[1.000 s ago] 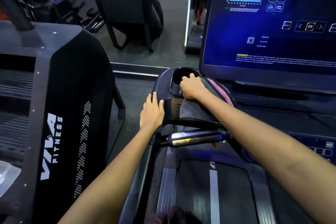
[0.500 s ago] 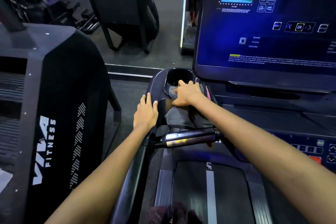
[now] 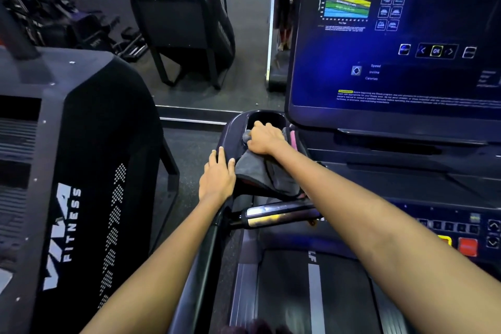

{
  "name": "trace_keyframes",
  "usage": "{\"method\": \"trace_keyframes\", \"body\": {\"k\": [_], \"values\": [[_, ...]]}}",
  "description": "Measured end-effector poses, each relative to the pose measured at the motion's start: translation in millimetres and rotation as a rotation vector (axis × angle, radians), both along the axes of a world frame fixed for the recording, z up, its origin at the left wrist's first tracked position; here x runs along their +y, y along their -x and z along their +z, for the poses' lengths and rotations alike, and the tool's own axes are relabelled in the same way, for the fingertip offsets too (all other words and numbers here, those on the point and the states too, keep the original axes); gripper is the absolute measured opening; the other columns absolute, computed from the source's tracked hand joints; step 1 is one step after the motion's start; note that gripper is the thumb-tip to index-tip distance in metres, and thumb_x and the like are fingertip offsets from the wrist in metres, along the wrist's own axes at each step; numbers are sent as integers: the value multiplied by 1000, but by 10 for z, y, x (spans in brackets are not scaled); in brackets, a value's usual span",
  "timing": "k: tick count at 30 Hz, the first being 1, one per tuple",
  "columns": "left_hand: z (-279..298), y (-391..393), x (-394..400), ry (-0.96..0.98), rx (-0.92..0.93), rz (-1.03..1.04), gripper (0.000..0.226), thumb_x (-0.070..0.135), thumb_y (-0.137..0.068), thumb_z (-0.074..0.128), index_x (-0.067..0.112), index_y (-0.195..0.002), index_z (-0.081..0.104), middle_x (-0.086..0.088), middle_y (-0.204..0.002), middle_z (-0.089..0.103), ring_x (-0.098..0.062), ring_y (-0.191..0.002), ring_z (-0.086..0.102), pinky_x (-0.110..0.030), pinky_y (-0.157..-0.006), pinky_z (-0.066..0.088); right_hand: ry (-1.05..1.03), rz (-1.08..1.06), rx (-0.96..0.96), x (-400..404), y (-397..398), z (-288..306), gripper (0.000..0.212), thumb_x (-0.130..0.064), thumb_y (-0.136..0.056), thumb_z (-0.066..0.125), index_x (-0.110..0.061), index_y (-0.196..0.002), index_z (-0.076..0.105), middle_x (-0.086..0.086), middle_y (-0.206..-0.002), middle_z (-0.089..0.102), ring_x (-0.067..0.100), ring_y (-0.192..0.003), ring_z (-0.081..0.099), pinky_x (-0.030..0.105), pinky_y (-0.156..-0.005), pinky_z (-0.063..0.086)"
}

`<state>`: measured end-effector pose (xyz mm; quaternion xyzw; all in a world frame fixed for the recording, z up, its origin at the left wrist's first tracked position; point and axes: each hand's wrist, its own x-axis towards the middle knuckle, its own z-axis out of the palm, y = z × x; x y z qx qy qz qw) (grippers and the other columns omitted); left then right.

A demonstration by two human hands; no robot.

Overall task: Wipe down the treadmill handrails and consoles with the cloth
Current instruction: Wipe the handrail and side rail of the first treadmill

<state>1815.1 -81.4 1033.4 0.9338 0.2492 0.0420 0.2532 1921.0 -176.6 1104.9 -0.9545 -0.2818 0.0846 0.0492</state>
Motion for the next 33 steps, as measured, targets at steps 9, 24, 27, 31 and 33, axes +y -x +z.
{"method": "trace_keyframes", "body": {"k": [9, 24, 27, 31, 33], "values": [[5, 12, 11, 9, -6, -13, 53, 37, -102, 25, 15, -150, 17, -8, -156, 18, -31, -137, 30, -46, -103, 33, 97, 81, -8, -290, 10, 75, 30, -23, -94, 46, -9, -118, 57, 15, -124, 56, 31, -120, 44, 38, -90, 38], [16, 23, 8, 14, -28, -8, 52, 35, -102, 26, 13, -149, 21, -10, -155, 20, -31, -136, 31, -45, -103, 33, 906, 235, -530, -98, 65, -46, 39, -30, -101, 32, -20, -136, 45, 6, -137, 45, 26, -126, 40, 42, -105, 30], [14, 18, 7, 2, -21, -10, 52, 35, -102, 26, 13, -149, 20, -10, -155, 20, -32, -135, 32, -45, -102, 34, 859, 213, -473, -61, 56, -74, 38, -25, -101, 32, -19, -135, 47, 5, -135, 48, 24, -124, 43, 37, -100, 33], [15, 20, 11, 1, -20, -11, 53, 36, -102, 26, 13, -149, 20, -10, -155, 21, -32, -135, 32, -46, -101, 35, 641, 165, -403, -87, 66, -44, 37, -20, -99, 33, -16, -132, 50, 7, -133, 49, 25, -122, 46, 34, -96, 37], [17, 24, 10, 0, -19, -14, 53, 36, -102, 26, 13, -149, 20, -11, -155, 21, -32, -134, 33, -46, -101, 35, 494, 109, -335, -112, 61, -28, 36, -22, -96, 39, -14, -129, 53, 8, -131, 49, 28, -120, 47, 38, -95, 40]]}}
